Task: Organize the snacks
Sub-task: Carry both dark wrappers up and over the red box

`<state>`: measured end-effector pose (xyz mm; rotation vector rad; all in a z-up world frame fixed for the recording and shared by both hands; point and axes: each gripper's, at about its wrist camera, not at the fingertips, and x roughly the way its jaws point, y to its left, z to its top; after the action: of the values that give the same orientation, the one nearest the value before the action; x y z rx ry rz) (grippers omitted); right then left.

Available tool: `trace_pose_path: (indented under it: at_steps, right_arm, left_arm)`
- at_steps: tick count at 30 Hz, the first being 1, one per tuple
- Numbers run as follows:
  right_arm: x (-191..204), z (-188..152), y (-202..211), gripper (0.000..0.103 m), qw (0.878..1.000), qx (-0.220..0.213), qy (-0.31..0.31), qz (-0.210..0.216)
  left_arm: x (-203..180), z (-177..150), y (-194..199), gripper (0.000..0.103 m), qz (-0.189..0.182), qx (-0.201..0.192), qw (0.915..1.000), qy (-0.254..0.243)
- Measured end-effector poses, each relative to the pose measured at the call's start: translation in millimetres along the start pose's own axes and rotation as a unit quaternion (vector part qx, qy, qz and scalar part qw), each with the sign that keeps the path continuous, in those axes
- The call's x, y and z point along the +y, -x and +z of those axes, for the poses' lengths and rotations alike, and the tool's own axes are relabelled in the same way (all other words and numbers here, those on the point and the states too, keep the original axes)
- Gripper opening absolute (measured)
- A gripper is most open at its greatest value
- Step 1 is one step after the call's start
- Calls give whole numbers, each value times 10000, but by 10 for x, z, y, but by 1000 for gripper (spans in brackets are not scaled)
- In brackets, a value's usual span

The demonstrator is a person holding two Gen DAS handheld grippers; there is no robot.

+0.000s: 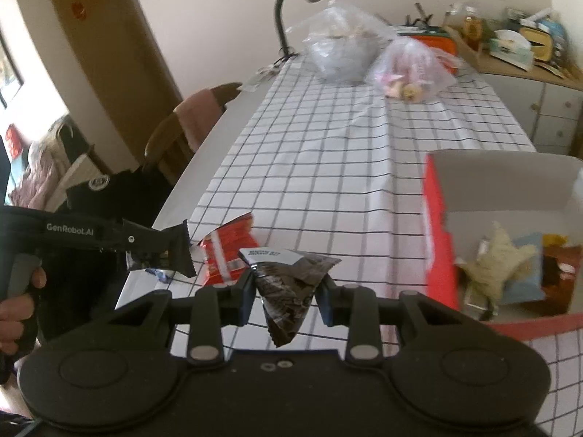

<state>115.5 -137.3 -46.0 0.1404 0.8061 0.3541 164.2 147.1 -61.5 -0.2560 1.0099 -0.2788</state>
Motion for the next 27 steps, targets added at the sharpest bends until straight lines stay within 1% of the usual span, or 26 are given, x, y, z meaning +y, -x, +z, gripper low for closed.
trace_pose_path:
  at_steps: [7, 15, 22, 27]
  right_arm:
    - [-470, -77, 301, 33, 9997, -158, -169, -118]
    - [-1130, -181, 594, 33, 9987, -239, -344, -297]
    - [-1699, -181, 748, 33, 9979, -267, -386, -439]
    - [-2068, -160, 713, 33, 9970, -214, -424, -608]
  left_arm:
    - [-708, 3, -52, 37, -75, -53, 9989, -450]
    - [-1587, -49, -260, 37, -163, -17, 9964, -838]
    - [-2247, -65, -531, 37, -181, 28, 9943, -1052]
    - [-2615, -27, -789, 37, -64, 95, 9927, -1204]
